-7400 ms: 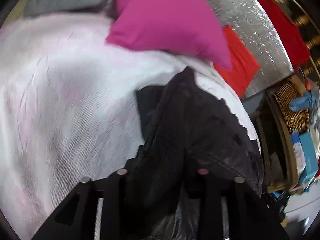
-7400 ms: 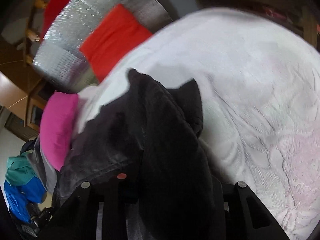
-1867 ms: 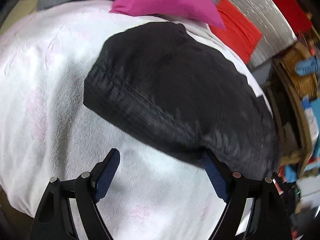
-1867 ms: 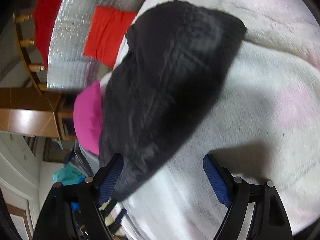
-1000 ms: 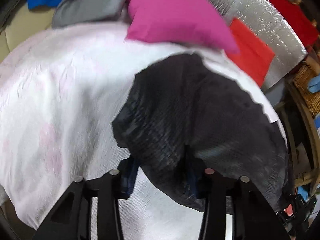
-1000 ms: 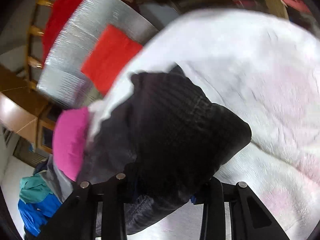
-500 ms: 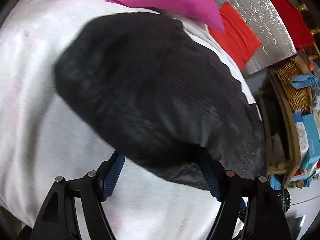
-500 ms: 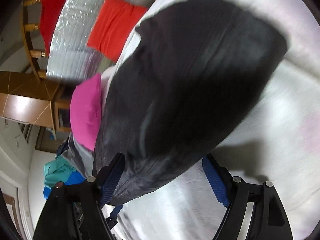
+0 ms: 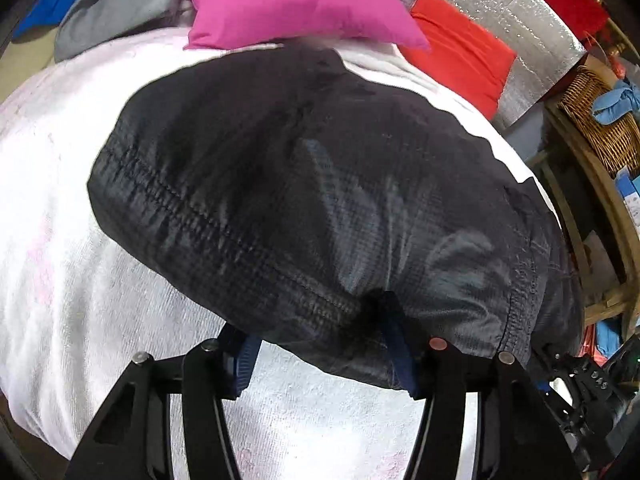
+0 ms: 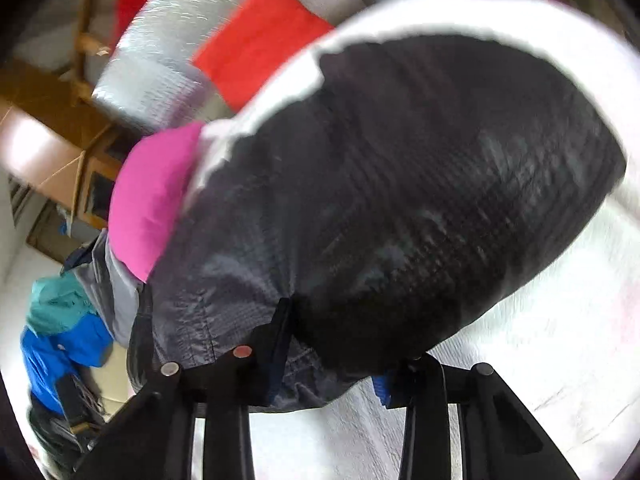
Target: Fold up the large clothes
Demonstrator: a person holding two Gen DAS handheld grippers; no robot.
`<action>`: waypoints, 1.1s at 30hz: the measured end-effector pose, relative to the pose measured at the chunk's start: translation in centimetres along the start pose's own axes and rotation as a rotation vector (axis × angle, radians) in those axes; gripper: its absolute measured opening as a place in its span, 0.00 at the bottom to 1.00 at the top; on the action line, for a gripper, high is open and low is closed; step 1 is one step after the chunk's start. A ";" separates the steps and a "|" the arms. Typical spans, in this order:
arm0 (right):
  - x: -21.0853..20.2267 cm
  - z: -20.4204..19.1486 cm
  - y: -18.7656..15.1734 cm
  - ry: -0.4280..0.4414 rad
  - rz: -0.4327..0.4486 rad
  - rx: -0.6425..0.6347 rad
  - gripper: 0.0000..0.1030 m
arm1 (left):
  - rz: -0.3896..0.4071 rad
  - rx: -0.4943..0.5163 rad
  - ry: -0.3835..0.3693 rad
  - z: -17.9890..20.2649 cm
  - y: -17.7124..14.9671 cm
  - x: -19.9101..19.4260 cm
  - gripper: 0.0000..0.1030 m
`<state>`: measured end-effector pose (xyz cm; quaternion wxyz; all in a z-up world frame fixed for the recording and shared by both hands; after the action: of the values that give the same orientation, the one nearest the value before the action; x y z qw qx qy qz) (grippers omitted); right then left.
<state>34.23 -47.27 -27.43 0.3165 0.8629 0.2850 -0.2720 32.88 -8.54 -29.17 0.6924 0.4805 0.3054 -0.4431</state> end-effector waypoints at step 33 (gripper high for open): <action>1.7 -3.6 -1.5 -0.023 -0.028 -0.142 0.43 | 0.098 0.202 0.202 3.4 -0.7 -0.7 0.65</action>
<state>35.48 -43.24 -26.80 0.3762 0.8311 0.3118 -0.2654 31.91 -11.64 -27.67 0.6273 0.6041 0.3036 -0.3865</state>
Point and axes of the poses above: each gripper's, at about its wrist camera, not at the fingertips, and x roughly the way its jaws point, z to its right, y to its top, the point moved 7 cm from there along x, roughly the way its jaws point, and after that the axes turned 3 degrees about -z, right-handed, at the moved point
